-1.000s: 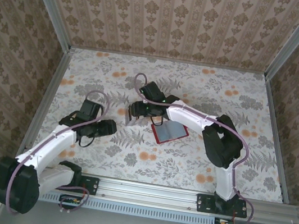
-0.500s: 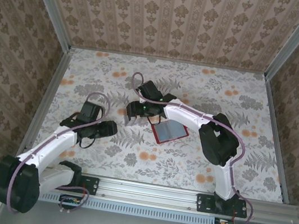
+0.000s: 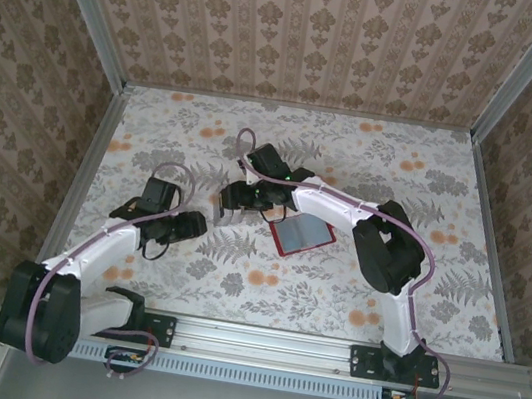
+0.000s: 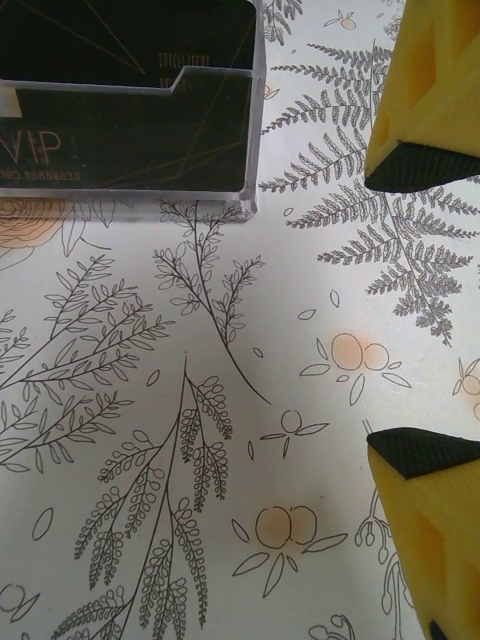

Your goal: Put the credit cards into the card holder

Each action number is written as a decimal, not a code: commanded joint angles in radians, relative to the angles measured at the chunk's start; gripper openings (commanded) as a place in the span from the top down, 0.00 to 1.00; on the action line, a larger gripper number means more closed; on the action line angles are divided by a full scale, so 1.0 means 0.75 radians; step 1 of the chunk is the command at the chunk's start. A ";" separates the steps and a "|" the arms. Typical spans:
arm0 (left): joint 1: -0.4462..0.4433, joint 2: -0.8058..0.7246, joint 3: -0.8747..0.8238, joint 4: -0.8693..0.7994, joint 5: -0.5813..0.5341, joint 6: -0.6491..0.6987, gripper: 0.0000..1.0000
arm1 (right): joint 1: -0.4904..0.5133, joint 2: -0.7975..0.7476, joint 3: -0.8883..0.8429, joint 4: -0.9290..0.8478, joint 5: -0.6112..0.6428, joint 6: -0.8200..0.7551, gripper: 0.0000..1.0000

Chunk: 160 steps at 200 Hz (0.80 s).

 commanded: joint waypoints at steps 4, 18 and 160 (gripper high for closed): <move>0.013 -0.005 -0.034 0.047 0.030 -0.014 0.33 | -0.002 -0.068 -0.026 0.082 -0.087 0.027 0.46; 0.016 0.002 -0.028 0.029 0.039 -0.009 0.33 | -0.004 -0.060 -0.024 0.080 -0.086 0.032 0.50; 0.024 -0.001 -0.031 0.012 0.063 0.004 0.35 | -0.005 -0.117 -0.047 0.013 0.024 -0.012 0.97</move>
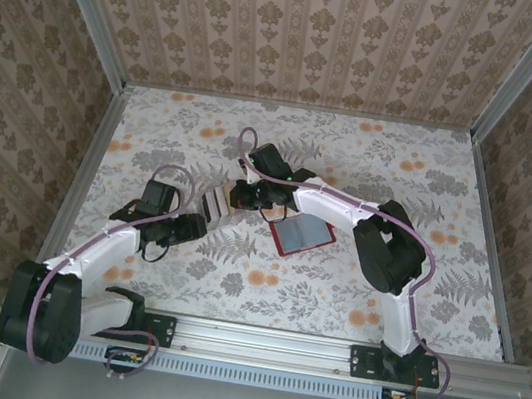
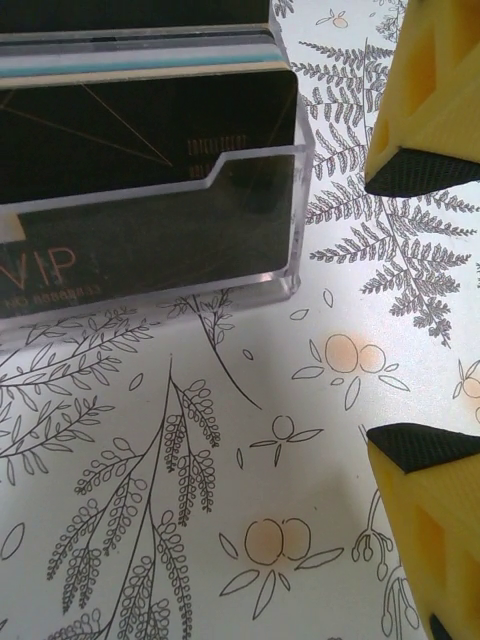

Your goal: Put the credit cards into the card holder

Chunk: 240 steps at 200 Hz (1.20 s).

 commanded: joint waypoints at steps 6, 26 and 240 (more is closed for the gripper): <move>0.014 -0.008 0.000 -0.014 0.031 0.004 0.35 | 0.000 -0.111 -0.024 -0.038 0.056 -0.044 0.97; 0.013 -0.049 0.000 -0.024 0.048 0.012 0.37 | 0.000 -0.141 -0.035 -0.068 0.123 -0.074 0.98; -0.727 0.173 0.171 0.358 -0.174 -0.159 0.42 | -0.662 -0.420 -0.523 -0.374 -0.402 -0.595 1.00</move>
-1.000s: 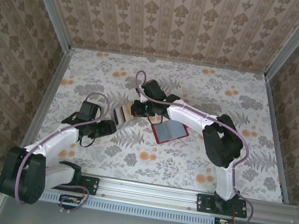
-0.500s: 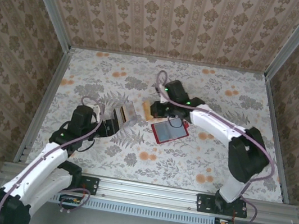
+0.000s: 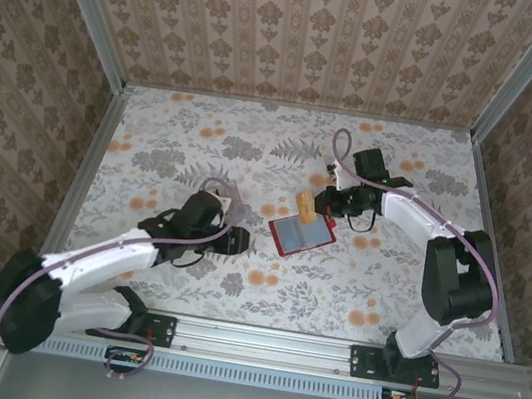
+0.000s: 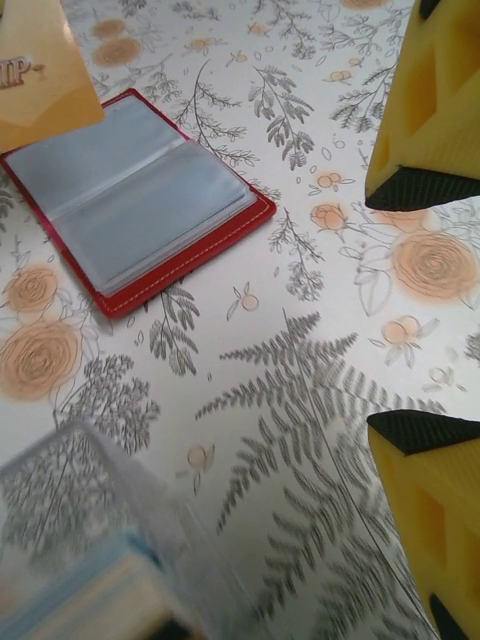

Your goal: Put the credit cards into the card holder

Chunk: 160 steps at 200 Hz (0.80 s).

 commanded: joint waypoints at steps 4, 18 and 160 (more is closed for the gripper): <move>-0.072 0.153 0.086 0.102 -0.067 -0.061 0.42 | -0.028 0.068 0.033 -0.154 -0.089 -0.067 1.00; -0.096 0.233 0.134 0.081 -0.089 -0.071 0.42 | -0.027 0.093 0.027 -0.174 -0.100 -0.065 1.00; -0.056 0.708 0.363 0.043 -0.078 -0.099 0.67 | -0.015 0.115 -0.196 0.105 -0.358 0.094 1.00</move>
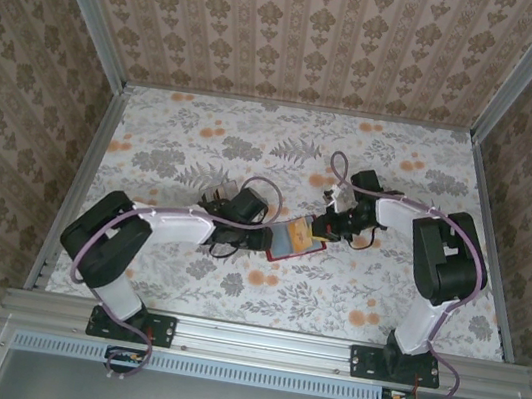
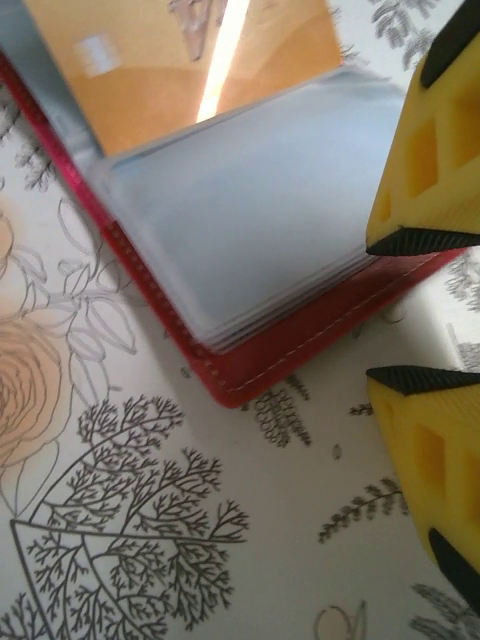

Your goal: Put the credit cards into the card holder

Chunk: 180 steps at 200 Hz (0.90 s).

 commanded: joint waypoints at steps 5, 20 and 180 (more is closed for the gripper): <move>0.026 0.054 0.048 -0.036 -0.014 -0.020 0.69 | 0.009 -0.039 -0.051 0.099 -0.090 0.062 1.00; 0.037 0.066 0.064 -0.071 -0.024 -0.015 0.72 | 0.009 -0.052 -0.086 0.156 -0.098 0.098 1.00; 0.078 0.072 0.105 -0.177 -0.087 0.108 0.81 | 0.020 0.006 -0.153 0.349 -0.194 0.222 1.00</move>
